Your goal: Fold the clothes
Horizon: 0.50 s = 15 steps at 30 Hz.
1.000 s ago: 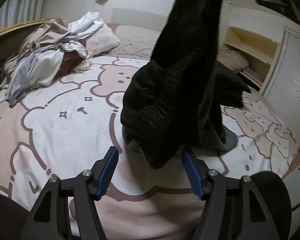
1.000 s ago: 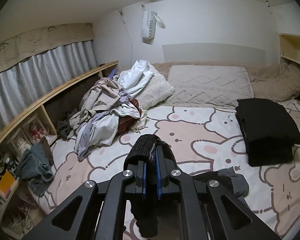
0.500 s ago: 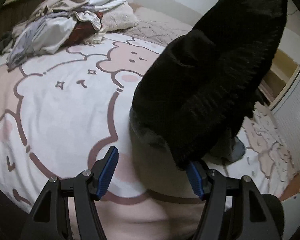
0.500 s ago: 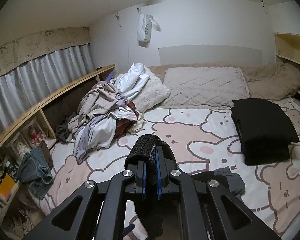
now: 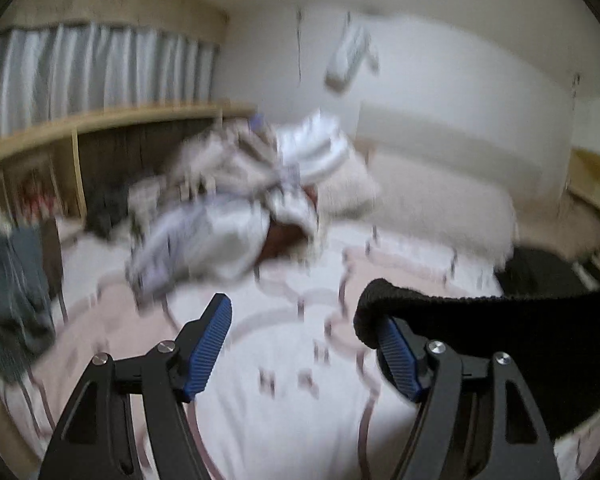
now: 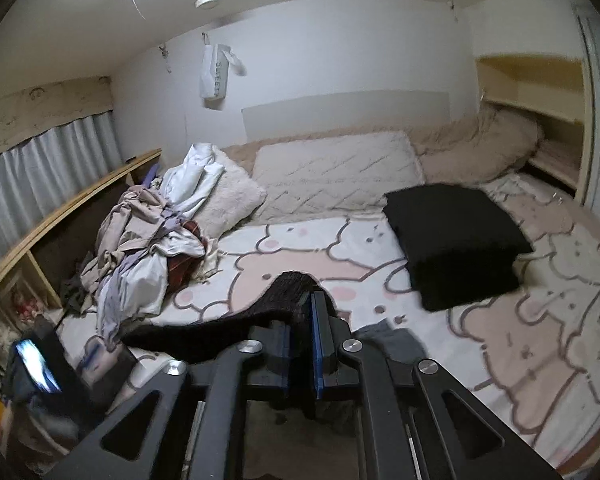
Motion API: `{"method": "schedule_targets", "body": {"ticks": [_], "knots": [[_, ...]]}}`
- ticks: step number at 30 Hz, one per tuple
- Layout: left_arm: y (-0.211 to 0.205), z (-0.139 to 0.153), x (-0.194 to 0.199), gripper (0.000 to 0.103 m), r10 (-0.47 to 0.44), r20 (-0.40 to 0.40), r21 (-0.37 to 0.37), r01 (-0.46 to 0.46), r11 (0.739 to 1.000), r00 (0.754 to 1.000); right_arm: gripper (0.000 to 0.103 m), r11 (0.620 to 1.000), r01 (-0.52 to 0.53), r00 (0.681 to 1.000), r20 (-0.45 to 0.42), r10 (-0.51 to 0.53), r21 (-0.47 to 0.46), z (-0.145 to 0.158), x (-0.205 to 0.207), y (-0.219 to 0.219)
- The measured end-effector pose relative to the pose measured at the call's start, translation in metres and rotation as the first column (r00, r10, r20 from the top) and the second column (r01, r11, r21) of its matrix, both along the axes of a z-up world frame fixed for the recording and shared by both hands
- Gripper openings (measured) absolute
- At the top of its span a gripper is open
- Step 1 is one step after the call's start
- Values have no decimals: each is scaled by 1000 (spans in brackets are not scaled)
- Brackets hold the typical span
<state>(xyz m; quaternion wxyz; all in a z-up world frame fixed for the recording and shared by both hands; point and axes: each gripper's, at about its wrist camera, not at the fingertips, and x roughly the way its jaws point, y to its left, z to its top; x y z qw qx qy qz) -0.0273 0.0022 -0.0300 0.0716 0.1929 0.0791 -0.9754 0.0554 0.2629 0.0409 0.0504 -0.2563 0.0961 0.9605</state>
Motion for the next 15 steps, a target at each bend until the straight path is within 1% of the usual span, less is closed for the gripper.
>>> {"method": "schedule_targets", "body": {"ticks": [3, 5, 8, 10, 12, 13, 15], "knots": [[-3, 53, 7, 73, -16, -124, -56, 9, 998, 992, 8, 999, 16, 998, -67, -13, 31, 22, 11, 0], [-4, 88, 19, 73, -40, -207, -71, 25, 997, 978, 8, 997, 45, 992, -124, -37, 57, 38, 19, 0], [-11, 136, 42, 73, -73, -314, -52, 60, 997, 947, 9, 994, 88, 974, -216, -73, 62, 67, 34, 1], [-16, 165, 59, 73, -88, -381, -42, 78, 996, 920, 9, 993, 107, 957, -276, -88, 54, 87, 47, 4], [-23, 191, 78, 76, -96, -440, -28, 94, 995, 893, 9, 991, 117, 938, -335, -92, 57, 108, 62, 4], [-28, 202, 85, 78, -101, -458, -19, 104, 994, 883, 9, 992, 118, 928, -362, -90, 55, 119, 69, 3], [-37, 221, 94, 79, -110, -483, 1, 126, 992, 868, 11, 991, 123, 915, -392, -92, 53, 136, 80, 3]]}}
